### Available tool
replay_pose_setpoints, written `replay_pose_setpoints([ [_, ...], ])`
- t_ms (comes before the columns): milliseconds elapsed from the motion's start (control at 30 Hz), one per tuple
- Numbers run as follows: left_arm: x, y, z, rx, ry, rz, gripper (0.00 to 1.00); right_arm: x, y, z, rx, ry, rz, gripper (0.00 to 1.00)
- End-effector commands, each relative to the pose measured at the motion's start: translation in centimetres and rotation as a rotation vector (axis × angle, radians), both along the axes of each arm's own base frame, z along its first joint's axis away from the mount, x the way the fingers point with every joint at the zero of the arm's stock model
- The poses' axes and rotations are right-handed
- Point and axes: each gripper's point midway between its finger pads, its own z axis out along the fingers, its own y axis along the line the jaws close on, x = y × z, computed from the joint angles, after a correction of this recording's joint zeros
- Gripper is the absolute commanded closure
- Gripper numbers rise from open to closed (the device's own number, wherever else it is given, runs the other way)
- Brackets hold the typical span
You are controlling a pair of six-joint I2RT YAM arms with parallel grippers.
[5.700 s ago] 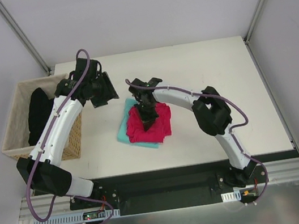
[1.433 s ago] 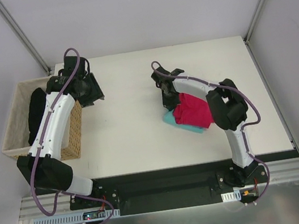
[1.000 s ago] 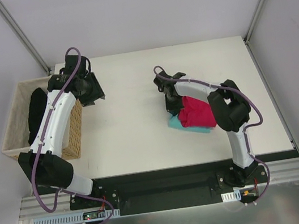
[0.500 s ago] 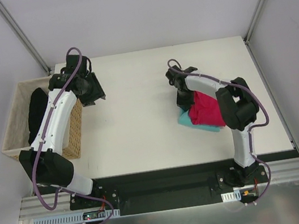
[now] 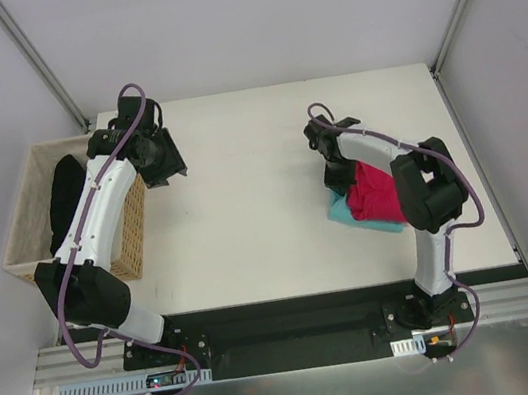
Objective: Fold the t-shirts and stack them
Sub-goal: Put the neatly folded tshirt into the corner of the board with both arms
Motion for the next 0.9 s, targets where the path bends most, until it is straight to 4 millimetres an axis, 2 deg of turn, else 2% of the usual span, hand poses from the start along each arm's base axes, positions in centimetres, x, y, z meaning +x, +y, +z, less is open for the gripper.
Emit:
replay_pose_setpoints([
  [0,0.2,0.0,1.1,-0.03,-0.019,0.016,0.52,-1.1,-1.4,1.9,-0.034,-0.024,-0.032,0.99],
  [233,0.2,-0.1,1.0,-0.028,-0.016,0.012,0.51,-1.0,-2.5,1.5,-0.051,-0.01,-0.078,0.99],
  [467,0.0,0.1,0.9,-0.021,-0.014,0.011,0.51,-0.8,-4.9,1.7,-0.087,-0.003,-0.122,0.99],
  [867,0.3,-0.1,0.7,-0.028,-0.011,0.01,0.51,-2.0,-8.2,1.3,-0.129,0.029,-0.187,0.99],
])
